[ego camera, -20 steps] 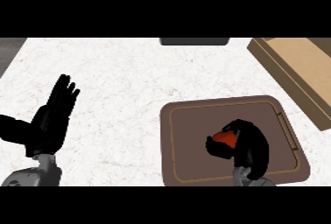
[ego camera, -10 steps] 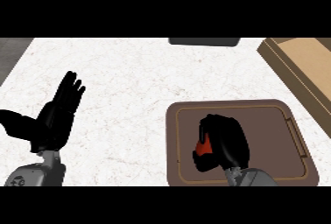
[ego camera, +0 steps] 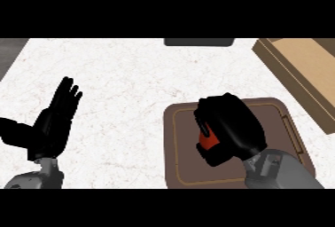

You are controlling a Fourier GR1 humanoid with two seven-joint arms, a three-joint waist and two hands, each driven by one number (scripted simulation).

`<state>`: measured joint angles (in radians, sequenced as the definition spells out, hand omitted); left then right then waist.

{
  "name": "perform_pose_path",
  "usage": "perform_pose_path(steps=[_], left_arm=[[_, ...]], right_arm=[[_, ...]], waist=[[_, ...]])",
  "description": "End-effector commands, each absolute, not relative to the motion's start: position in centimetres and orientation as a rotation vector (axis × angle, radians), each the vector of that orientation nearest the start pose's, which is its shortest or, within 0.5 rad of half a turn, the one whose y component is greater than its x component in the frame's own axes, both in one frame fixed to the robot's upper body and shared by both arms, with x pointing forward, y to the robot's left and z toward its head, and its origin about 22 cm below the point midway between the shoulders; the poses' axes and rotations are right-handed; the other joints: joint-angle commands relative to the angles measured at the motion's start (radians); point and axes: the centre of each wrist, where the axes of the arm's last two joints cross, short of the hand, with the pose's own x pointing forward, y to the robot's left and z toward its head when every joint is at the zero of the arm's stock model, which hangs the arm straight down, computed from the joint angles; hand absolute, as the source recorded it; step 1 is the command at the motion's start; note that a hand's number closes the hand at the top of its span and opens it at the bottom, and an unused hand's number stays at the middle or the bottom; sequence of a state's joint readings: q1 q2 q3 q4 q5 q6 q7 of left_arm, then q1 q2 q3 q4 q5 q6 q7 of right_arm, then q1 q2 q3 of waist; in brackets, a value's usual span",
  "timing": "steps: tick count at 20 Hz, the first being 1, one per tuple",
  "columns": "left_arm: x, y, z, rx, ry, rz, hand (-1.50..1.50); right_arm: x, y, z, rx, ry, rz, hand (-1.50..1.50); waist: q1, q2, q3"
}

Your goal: Pick the bell pepper from the tray and place it in the cardboard box

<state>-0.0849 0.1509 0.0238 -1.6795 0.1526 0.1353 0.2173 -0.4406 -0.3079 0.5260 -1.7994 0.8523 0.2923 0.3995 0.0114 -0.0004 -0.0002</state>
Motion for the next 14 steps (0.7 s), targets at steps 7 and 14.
perform_pose_path(steps=[7,14], left_arm=[[26.1,26.0,5.1,0.078,-1.540,0.103,0.00],[26.5,26.3,6.7,0.078,-1.560,0.099,0.00]], right_arm=[[26.4,-15.5,21.0,-0.895,-1.782,0.845,1.50],[30.2,-20.9,26.4,-1.033,-1.705,0.667,1.50]], waist=[[-0.013,0.000,0.000],[-0.006,0.000,0.000]])
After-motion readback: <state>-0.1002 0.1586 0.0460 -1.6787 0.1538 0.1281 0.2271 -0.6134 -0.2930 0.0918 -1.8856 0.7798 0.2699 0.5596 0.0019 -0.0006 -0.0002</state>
